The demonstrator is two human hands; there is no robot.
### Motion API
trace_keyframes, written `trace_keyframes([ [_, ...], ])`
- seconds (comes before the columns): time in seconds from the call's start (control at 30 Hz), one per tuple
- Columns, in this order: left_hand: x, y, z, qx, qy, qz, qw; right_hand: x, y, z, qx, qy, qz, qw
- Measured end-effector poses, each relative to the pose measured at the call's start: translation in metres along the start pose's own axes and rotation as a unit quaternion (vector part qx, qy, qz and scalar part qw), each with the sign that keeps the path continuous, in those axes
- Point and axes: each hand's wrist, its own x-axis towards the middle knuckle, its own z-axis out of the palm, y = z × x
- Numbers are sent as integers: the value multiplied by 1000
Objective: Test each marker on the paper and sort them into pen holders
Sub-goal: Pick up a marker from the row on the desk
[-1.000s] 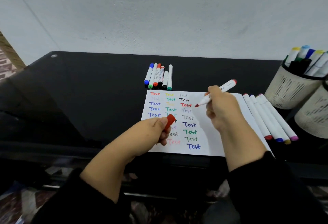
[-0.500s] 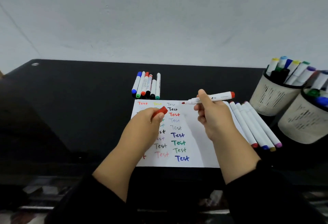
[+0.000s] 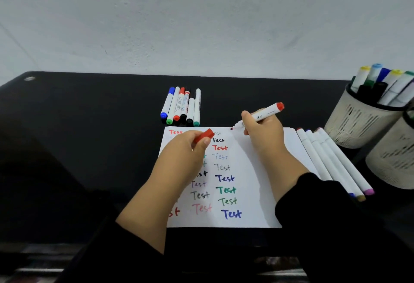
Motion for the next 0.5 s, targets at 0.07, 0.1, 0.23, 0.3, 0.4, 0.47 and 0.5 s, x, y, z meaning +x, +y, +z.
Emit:
trace_keyframes([
  [0.07,3,0,2,2,-7,-6,1000,1,3,1,-5,-6,-8,1000],
  [0.1,4,0,3,1,-9,-6,1000,2,4,2,-8,-10,-10,1000],
  [0.23,4,-1,6,-21,-2,-1,1000,4,7,5,-18,-30,-20,999],
  [0.3,4,-1,7,-29,-1,-2,1000,5,9,6,-28,-40,-27,998],
  [0.4,3,1,8,-38,1,-4,999,5,10,7,-44,-40,-33,998],
  [0.47,2,2,8,-41,2,-3,999,6,11,7,-39,-22,-32,998],
  [0.5,1,2,7,-42,3,-3,999,6,11,6,-33,-15,-29,999],
])
